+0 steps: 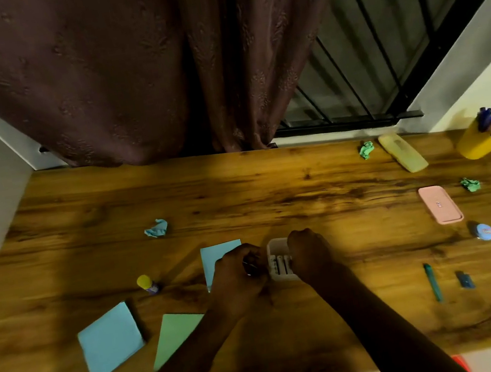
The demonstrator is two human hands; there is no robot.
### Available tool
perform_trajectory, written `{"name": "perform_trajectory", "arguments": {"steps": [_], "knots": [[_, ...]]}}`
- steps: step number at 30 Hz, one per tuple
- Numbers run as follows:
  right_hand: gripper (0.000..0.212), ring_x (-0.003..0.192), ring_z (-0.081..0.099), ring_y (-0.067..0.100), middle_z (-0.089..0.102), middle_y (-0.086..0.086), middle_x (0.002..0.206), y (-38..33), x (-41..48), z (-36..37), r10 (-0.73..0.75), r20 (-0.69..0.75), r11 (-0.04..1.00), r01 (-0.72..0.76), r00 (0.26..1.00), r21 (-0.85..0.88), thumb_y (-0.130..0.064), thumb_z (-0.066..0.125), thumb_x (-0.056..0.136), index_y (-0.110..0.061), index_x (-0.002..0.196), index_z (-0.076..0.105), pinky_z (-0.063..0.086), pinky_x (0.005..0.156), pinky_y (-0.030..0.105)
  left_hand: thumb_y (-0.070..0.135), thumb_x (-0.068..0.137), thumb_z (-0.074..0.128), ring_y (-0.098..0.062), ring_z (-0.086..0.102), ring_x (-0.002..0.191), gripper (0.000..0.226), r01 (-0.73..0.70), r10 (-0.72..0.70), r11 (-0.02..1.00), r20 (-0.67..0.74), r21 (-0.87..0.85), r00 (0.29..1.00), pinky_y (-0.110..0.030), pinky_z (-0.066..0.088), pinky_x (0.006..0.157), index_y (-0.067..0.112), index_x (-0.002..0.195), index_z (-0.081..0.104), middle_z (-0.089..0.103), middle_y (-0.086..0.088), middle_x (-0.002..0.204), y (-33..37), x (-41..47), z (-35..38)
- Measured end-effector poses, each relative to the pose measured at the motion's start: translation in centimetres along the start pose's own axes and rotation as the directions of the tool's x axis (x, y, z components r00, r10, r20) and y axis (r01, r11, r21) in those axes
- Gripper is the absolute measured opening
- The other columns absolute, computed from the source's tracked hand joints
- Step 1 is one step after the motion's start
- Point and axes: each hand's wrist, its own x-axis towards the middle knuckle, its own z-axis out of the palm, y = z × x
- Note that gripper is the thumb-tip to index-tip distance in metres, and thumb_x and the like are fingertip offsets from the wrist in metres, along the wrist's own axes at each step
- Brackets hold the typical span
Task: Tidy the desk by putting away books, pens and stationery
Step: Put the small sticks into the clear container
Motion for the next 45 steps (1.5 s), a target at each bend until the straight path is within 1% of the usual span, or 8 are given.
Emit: {"name": "perform_trajectory", "arguments": {"steps": [6, 10, 16, 23, 33, 36, 40, 45], "knots": [[0.022, 0.106, 0.066, 0.032, 0.068, 0.012, 0.112, 0.6, -0.6, -0.5, -0.095, -0.137, 0.984, 0.114, 0.986, 0.135, -0.014, 0.062, 0.090, -0.006, 0.109, 0.069, 0.052, 0.085, 0.039, 0.011, 0.080, 0.080, 0.003, 0.069, 0.086, 0.027, -0.034, 0.033, 0.999, -0.053, -0.026, 0.998, -0.011, 0.053, 0.078, 0.025, 0.103, 0.074, 0.073, 0.017, 0.091, 0.4, 0.9, -0.5], [0.008, 0.071, 0.072, 0.004, 0.077, -0.007, 0.083, 2.1, -2.3, -2.9, 0.007, -0.296, 0.882, 0.134, 0.955, 0.452, -0.014, 0.073, 0.086, -0.018, 0.089, 0.079, 0.059, 0.067, 0.024, 0.007, 0.087, 0.072, 0.005, 0.068, 0.083, 0.021, -0.095, 0.089, 0.992, -0.087, -0.078, 0.992, -0.008, 0.052, 0.073, 0.023, 0.100, 0.074, 0.072, 0.018, 0.092, 2.4, 2.6, -0.6], [0.017, 0.090, 0.077, 0.026, 0.079, 0.006, 0.092, 6.7, -4.6, -4.4, 0.221, -0.098, 0.284, 0.032, 0.970, 0.958, 0.002, 0.067, 0.093, -0.011, 0.092, 0.078, 0.061, 0.081, 0.044, 0.006, 0.090, 0.068, -0.001, 0.069, 0.089, 0.023, -0.160, 0.168, 0.972, 0.031, -0.174, 0.985, -0.019, 0.057, 0.076, 0.021, 0.107, 0.073, 0.073, 0.013, 0.101, 6.3, 4.5, 1.7], [0.013, 0.102, 0.073, 0.027, 0.077, 0.009, 0.101, 15.1, -5.8, -4.3, 0.329, -0.109, 0.083, 0.086, 0.938, 0.993, -0.010, 0.071, 0.095, -0.009, 0.106, 0.076, 0.061, 0.088, 0.043, 0.019, 0.094, 0.070, 0.004, 0.067, 0.098, 0.023, -0.162, 0.171, 0.975, 0.044, -0.154, 0.984, -0.012, 0.053, 0.075, 0.033, 0.112, 0.068, 0.070, 0.018, 0.113, 12.0, 6.6, 9.0], [0.050, 0.111, 0.069, 0.021, 0.066, 0.005, 0.132, 30.6, -5.3, 0.2, 0.497, 0.017, -0.086, 0.030, 0.867, 0.996, -0.013, 0.077, 0.089, -0.012, 0.137, 0.061, 0.057, 0.099, 0.045, 0.037, 0.094, 0.064, -0.017, 0.056, 0.130, 0.049, -0.130, 0.125, 0.991, 0.199, 0.017, 0.972, -0.044, 0.054, 0.102, 0.037, 0.141, 0.051, 0.054, 0.006, 0.147, 17.9, 13.2, 25.6], [0.050, 0.114, 0.066, 0.023, 0.059, 0.017, 0.137, 33.1, -5.1, 1.6, 0.469, 0.129, -0.243, -0.013, 0.874, 0.970, -0.007, 0.068, 0.094, -0.005, 0.142, 0.053, 0.056, 0.095, 0.039, 0.024, 0.095, 0.060, -0.013, 0.047, 0.137, 0.056, -0.188, 0.154, 0.978, 0.298, 0.090, 0.942, -0.038, 0.045, 0.111, 0.031, 0.149, 0.044, 0.046, 0.005, 0.154, 20.6, 15.2, 30.5], [0.036, 0.091, 0.065, 0.008, 0.064, -0.003, 0.113, 33.9, -4.4, 2.5, 0.429, 0.166, -0.250, -0.060, 0.888, 0.966, -0.005, 0.055, 0.102, -0.006, 0.137, 0.054, 0.053, 0.067, 0.025, 0.022, 0.100, 0.053, -0.024, 0.046, 0.141, 0.056, -0.158, 0.082, 0.965, 0.330, 0.210, 0.940, -0.039, 0.045, 0.111, 0.028, 0.153, 0.040, 0.046, -0.003, 0.155, 22.8, 18.5, 34.2], [0.051, 0.119, 0.062, 0.025, 0.064, 0.009, 0.137, 34.6, -3.8, 2.4, 0.444, 0.172, -0.308, -0.031, 0.879, 0.951, -0.021, 0.060, 0.097, -0.020, 0.147, 0.050, 0.050, 0.083, 0.035, 0.015, 0.101, 0.048, -0.030, 0.039, 0.145, 0.056, -0.160, 0.029, 0.929, 0.367, 0.332, 0.930, -0.036, 0.039, 0.111, 0.016, 0.156, 0.034, 0.039, -0.011, 0.160, 24.0, 20.4, 36.8]]}}
